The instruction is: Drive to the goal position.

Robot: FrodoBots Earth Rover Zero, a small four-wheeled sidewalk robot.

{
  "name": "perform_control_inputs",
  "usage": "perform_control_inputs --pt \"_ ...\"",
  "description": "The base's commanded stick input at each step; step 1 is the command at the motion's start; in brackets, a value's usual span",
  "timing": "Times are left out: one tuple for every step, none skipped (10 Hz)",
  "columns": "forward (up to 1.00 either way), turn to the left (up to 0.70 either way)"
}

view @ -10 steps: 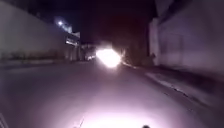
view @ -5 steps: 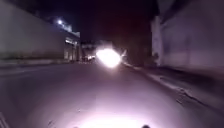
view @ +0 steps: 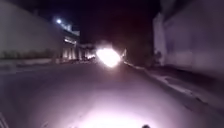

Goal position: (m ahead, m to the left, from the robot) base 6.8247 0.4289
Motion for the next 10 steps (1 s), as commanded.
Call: perform_control_inputs --pt "0.7 0.0" --pt "0.7 0.0" --pt "0.7 0.0" --pt "0.7 0.0" --pt "0.7 0.0" --pt "0.7 0.0" --pt "0.7 0.0" --pt "0.7 0.0" --pt "0.7 0.0" --pt "0.7 0.0"
